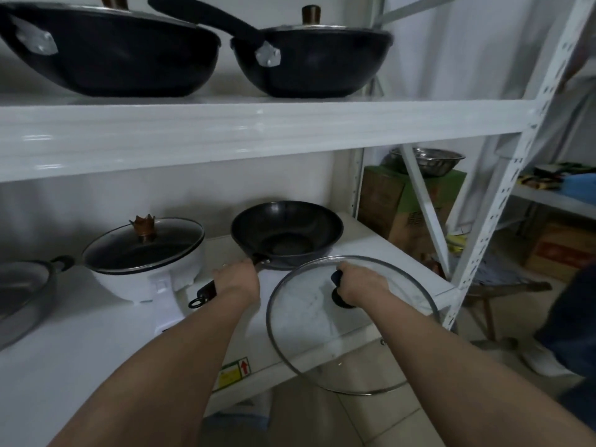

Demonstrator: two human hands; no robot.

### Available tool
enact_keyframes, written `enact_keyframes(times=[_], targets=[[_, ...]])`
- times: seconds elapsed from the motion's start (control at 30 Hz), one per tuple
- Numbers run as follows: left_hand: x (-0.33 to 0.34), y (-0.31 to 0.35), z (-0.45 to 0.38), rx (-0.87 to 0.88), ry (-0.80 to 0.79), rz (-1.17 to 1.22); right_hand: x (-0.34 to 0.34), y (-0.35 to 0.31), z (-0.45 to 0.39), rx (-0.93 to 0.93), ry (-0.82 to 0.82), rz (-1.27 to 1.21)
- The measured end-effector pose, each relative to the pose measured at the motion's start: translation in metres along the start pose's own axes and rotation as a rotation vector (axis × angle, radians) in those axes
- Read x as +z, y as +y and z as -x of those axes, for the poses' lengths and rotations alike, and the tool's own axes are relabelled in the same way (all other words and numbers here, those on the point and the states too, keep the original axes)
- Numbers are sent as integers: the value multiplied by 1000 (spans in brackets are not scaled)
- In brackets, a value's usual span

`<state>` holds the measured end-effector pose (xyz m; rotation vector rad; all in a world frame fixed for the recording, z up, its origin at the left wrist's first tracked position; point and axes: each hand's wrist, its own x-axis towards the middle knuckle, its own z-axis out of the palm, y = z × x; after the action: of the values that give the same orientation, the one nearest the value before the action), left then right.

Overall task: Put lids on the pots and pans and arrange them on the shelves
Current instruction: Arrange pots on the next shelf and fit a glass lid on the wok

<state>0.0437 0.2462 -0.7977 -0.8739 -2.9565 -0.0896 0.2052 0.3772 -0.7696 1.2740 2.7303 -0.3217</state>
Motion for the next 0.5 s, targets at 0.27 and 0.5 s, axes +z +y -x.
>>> enact_keyframes(times=[0.27,0.5], targets=[[-2,10,-5,17,-101,71,-69,26,21,9,147,-18],[-3,-4,-15,-34,-100,143,-99,1,-5,-29,221,-82]])
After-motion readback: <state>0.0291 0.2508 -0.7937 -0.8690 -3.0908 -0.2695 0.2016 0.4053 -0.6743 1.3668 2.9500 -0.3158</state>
